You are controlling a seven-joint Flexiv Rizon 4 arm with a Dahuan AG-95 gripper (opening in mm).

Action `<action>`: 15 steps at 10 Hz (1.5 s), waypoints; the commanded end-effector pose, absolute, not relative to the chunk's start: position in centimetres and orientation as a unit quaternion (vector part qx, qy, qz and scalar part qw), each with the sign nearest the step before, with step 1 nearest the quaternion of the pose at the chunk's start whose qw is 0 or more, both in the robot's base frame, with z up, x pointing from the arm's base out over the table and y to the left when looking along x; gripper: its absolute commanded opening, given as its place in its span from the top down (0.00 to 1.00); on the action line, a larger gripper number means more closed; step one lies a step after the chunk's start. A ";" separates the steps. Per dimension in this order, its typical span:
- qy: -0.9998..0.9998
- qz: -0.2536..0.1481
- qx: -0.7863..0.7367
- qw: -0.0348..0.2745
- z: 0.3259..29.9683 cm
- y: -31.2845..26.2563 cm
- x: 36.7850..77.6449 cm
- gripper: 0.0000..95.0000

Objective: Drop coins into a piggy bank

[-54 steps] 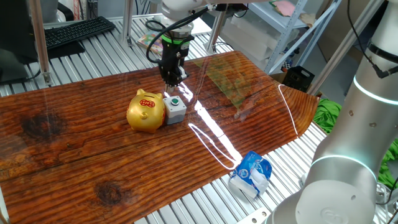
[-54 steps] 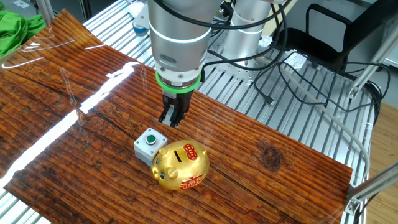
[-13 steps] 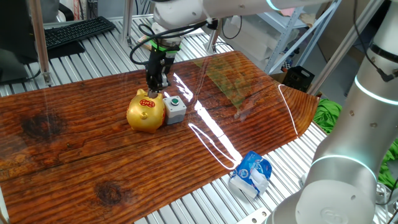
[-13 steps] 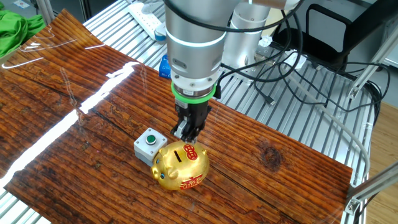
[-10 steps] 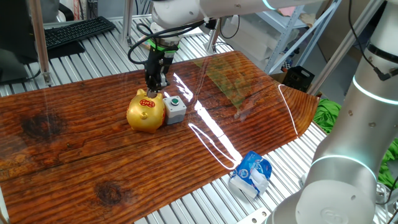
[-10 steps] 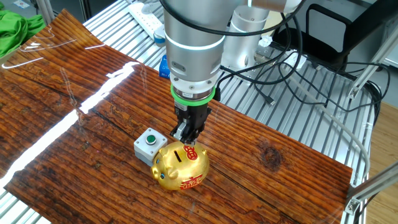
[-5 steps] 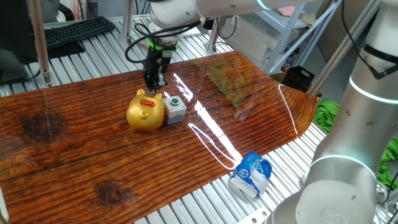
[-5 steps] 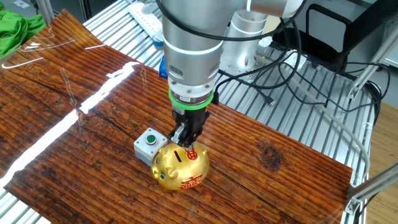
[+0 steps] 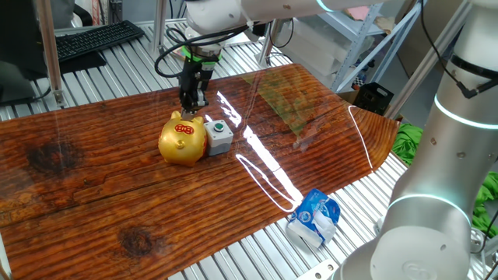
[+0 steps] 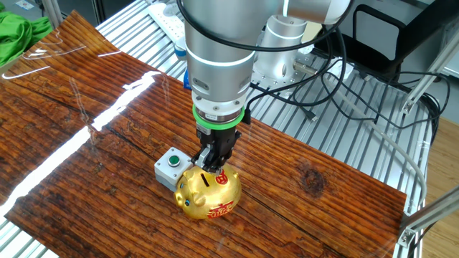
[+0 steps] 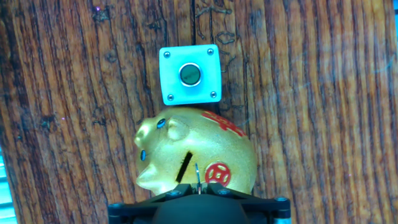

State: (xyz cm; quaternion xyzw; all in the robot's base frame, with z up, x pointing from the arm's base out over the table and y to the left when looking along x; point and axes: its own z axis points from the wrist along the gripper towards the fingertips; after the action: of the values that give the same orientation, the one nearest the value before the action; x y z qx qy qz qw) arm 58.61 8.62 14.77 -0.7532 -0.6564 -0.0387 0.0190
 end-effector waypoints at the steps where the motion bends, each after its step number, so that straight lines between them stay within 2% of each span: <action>1: -0.650 -0.041 -0.759 0.016 14.7 8.5 58.7 1.00; 10: -0.607 -0.057 -0.792 0.005 14.6 8.4 59.1 1.00; 14: -0.617 -0.034 -0.785 0.025 15.5 8.7 59.0 1.00; 15: -0.622 -0.037 -0.782 0.034 16.5 8.7 58.7 1.00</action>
State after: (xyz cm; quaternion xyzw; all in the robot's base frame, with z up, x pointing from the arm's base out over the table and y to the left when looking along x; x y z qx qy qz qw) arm 58.88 8.72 16.27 -0.7825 -0.6208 -0.0322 0.0351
